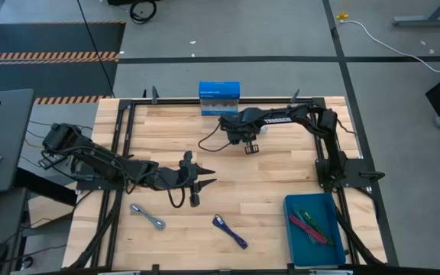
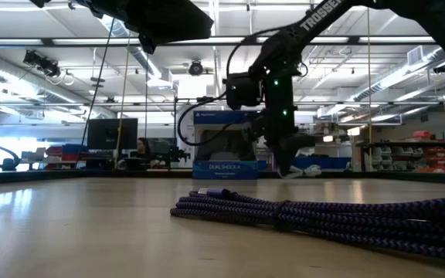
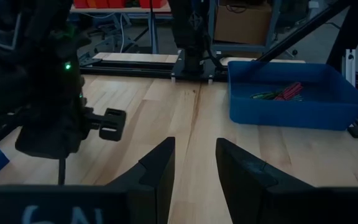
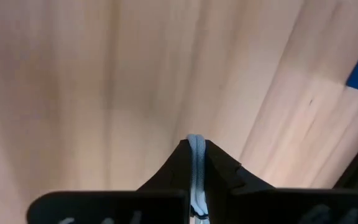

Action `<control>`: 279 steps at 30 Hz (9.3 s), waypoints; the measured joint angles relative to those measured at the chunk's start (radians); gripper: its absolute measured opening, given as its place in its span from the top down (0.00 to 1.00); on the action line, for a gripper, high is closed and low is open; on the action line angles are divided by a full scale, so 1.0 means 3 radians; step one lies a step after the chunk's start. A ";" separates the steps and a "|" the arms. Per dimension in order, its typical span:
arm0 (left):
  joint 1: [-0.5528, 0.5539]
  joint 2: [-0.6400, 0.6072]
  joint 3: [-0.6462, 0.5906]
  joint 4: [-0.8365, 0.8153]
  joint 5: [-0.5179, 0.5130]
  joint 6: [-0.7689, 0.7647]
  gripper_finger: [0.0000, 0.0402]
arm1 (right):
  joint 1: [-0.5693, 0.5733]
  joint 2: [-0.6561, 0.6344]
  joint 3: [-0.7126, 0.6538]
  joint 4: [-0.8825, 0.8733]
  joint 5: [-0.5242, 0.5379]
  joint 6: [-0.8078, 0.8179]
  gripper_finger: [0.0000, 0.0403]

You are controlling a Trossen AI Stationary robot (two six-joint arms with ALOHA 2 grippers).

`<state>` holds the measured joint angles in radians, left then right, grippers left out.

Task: Pick and place USB-C Cables
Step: Put the light blue USB cable into the blue bin, then put the white USB cable into the blue bin

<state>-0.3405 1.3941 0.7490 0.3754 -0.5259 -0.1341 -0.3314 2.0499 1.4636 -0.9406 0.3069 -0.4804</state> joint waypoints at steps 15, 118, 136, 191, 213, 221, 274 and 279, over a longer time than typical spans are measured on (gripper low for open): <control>-0.0102 0.0000 0.0003 -0.0199 0.0039 0.0323 0.69 | 0.0619 -0.0603 0.0352 -0.0892 -0.0585 0.0787 0.95; -0.0695 -0.0664 -0.0001 -0.1639 0.0790 -0.2365 0.69 | 0.3966 -0.1673 -0.1110 0.0604 -0.0119 0.4909 0.59; -0.0764 -0.0572 -0.0003 -0.3603 0.1307 -0.2889 0.69 | 0.3215 -0.1612 -0.1112 0.1349 -0.0039 0.3445 0.59; -0.1406 0.0813 0.0243 -0.3828 0.1865 -0.2449 0.93 | 0.3118 -0.1616 -0.1113 0.1438 0.0058 0.2978 0.59; -0.0824 0.0820 0.0807 -0.2857 0.0248 -0.1974 0.95 | 0.3175 -0.2015 -0.1114 0.0972 0.0529 0.3157 0.59; -0.0623 0.0820 0.0809 -0.1617 -0.0302 -0.1063 0.93 | 0.3556 -0.2455 -0.1113 0.0808 0.1497 0.3614 0.59; -0.0339 0.0813 0.0814 0.1397 0.0522 0.0061 0.93 | 0.3294 -0.1666 -0.1440 0.2338 0.1395 0.2532 0.61; -0.0336 0.0813 0.0814 0.1399 0.0524 0.0061 0.93 | 0.3186 -0.1666 -0.1510 0.2401 0.1241 0.2541 0.61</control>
<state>-0.4412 1.6379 0.9932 0.7952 -0.3687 -0.1158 0.6243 1.5501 1.0105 -0.2203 0.6793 0.2818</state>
